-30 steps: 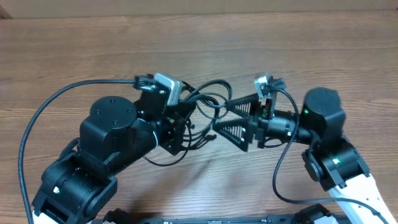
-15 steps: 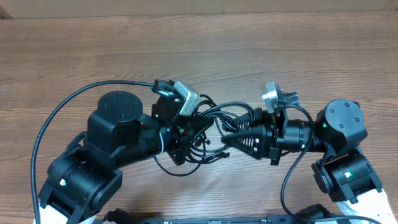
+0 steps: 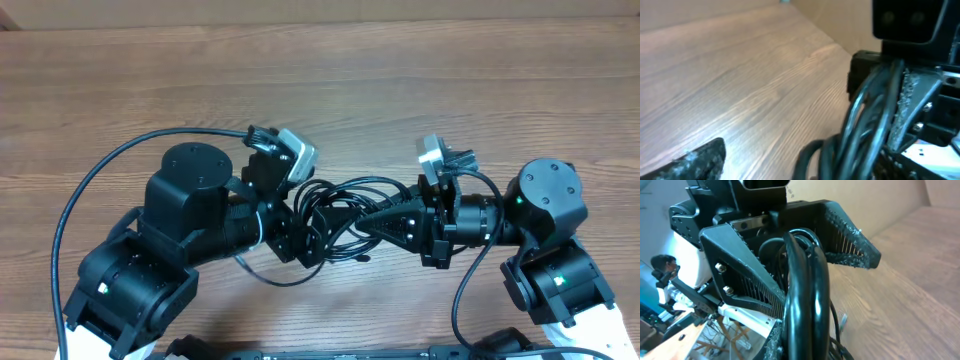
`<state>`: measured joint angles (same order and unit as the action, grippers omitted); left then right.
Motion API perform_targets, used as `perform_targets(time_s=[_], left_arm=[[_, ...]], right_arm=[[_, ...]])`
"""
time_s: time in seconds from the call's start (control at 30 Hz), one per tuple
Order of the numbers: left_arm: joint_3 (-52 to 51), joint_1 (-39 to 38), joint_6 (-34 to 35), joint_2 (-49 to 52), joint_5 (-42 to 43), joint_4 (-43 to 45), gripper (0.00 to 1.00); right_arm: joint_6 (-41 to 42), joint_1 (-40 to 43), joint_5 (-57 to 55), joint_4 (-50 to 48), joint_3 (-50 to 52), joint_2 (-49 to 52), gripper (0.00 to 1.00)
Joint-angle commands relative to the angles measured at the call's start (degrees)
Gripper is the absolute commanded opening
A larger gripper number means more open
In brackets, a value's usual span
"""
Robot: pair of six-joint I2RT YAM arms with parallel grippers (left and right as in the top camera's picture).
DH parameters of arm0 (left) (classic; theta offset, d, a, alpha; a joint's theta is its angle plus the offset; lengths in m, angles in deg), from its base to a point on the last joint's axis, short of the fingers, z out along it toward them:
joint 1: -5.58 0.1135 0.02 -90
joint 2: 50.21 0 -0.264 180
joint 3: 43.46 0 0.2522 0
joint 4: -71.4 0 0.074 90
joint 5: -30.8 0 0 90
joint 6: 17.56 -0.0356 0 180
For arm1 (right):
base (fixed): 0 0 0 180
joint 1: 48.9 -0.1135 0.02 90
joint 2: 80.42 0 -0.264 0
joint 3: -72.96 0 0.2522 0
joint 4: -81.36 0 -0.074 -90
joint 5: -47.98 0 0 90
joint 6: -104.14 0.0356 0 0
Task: Untangle cables
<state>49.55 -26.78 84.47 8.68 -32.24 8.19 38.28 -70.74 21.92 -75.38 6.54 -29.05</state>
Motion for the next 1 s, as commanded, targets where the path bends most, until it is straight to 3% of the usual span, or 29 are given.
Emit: perform_targets(time_s=[0.0,0.17,0.43,0.6,0.87,0.97], left_arm=[[0.33,-0.22,5.07,-1.6,-4.63,-2.27,0.96],[0.33,-0.22,9.33,-5.09,-12.74,-5.16,1.0],[0.33,-0.24,13.9,-6.6,-17.2,-8.5,1.0],[0.33,-0.28,15.54,-6.45,-16.31,-8.48,0.94],[0.31,-0.28,15.52,-5.84,-16.24,-6.51,0.92],[0.31,-0.28,18.45,-5.11,-16.57,-5.2,0.91]], right_arm=[[-0.17,-0.13,-4.11,2.21,-1.46,-0.37,0.04],[-0.17,1.79,-8.61,8.57,-1.46,-0.37,0.04],[-0.17,3.28,-8.57,8.74,-1.46,-0.37,0.04],[-0.17,3.28,-8.57,9.18,-1.46,-0.37,0.04],[-0.2,3.28,-8.57,9.14,-1.46,-0.37,0.04],[-0.2,3.28,-8.37,9.16,-1.44,-0.37,0.04]])
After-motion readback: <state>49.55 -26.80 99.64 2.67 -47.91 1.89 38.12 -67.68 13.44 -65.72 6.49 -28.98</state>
